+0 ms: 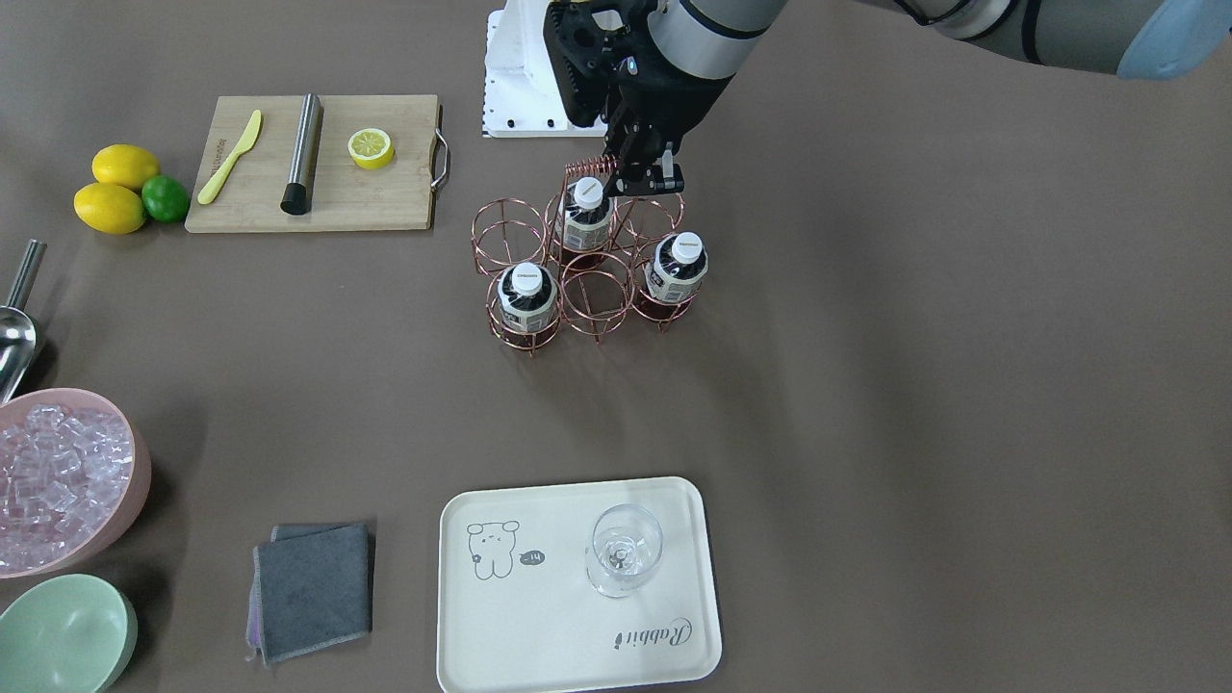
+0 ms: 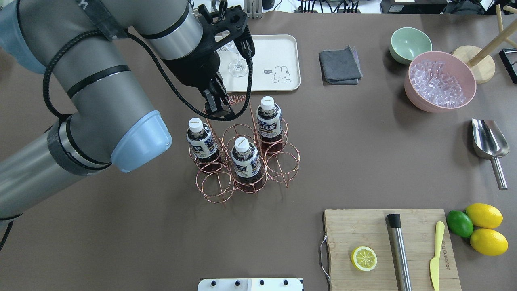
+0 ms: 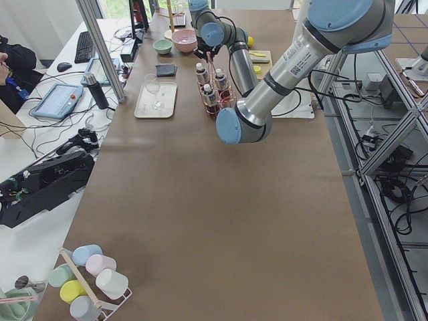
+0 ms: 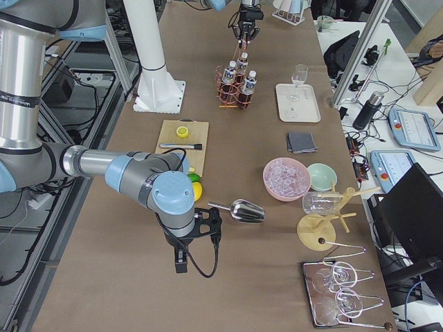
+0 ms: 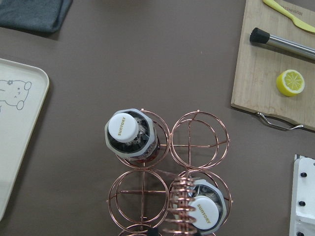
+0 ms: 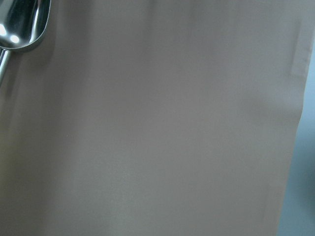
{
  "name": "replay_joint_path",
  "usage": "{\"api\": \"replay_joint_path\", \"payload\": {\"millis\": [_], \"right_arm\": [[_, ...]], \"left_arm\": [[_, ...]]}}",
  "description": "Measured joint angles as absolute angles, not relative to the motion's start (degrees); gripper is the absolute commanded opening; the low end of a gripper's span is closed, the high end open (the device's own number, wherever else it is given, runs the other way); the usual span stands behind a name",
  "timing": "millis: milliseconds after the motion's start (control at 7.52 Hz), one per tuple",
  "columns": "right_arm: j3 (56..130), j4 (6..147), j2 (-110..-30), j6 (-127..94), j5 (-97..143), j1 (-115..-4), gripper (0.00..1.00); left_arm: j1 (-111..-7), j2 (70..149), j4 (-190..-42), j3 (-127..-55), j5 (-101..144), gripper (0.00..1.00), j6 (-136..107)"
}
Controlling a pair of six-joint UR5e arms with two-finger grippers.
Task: Take tea from basket to plate
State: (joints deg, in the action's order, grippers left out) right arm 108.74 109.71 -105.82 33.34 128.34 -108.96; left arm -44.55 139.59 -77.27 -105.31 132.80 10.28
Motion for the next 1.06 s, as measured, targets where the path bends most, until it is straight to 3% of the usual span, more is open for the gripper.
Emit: {"api": "replay_joint_path", "payload": {"millis": [532,1064], "right_arm": [[114.9,109.6,-103.3,19.0,135.6,-100.4,1.0],[115.6,109.9,-86.9,-13.3,136.9,-81.4,1.0]], "left_arm": [[-44.5,139.5,-77.3,-105.4,133.0,0.0,10.2],[-44.3,139.5,-77.3,-105.4,133.1,0.0,10.2]]}}
